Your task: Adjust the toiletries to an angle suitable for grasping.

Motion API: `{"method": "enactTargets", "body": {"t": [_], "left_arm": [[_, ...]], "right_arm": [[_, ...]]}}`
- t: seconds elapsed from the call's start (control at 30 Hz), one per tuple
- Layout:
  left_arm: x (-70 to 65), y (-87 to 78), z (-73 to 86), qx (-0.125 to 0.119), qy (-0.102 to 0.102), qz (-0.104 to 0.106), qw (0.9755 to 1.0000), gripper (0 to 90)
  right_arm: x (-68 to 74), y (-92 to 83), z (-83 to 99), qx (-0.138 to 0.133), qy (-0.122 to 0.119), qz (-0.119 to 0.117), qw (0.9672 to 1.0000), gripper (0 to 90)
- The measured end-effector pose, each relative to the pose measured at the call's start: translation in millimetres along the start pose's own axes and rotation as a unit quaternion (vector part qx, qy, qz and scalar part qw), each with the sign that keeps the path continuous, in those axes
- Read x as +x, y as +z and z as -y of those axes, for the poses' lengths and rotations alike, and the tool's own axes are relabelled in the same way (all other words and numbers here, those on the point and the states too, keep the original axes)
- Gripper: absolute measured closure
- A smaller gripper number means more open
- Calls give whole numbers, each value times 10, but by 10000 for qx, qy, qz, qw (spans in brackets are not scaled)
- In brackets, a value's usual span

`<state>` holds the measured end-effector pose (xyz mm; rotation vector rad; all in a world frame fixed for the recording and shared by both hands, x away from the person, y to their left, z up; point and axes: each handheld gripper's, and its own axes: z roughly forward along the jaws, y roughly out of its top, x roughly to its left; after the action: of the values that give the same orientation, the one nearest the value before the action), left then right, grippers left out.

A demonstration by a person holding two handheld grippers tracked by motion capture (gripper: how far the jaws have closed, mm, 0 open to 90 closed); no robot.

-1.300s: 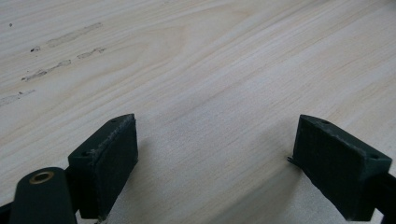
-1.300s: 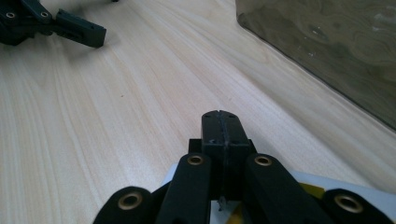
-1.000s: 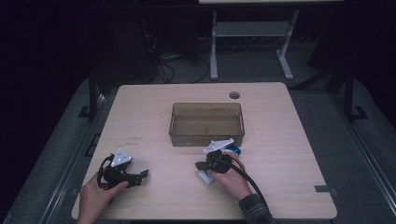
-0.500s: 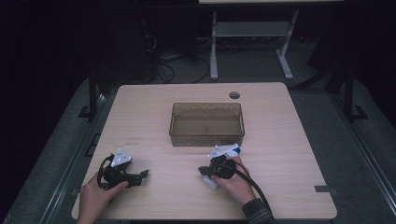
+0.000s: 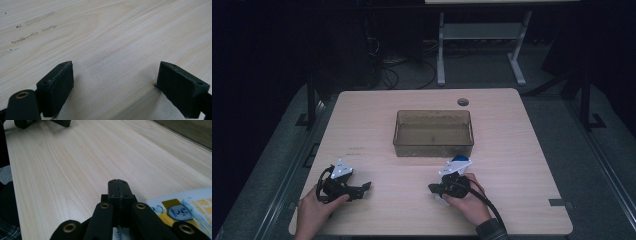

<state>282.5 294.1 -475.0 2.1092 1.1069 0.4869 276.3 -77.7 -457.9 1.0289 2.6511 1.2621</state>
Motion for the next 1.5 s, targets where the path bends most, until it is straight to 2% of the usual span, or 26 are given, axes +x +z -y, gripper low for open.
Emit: {"method": "enactTargets", "body": {"t": [0.47,0.7,1.5], "left_arm": [[1,0,0,3,4,-1,10000,128],[0,0,0,1,0,0,10000,128],[-1,0,0,-2,-2,-2,10000,129]], "right_arm": [[36,-140,146,8,49,64,10000,900],[31,-243,228,-4,151,134,9998,900],[-120,-670,548,-143,465,495,9976,900]]}}
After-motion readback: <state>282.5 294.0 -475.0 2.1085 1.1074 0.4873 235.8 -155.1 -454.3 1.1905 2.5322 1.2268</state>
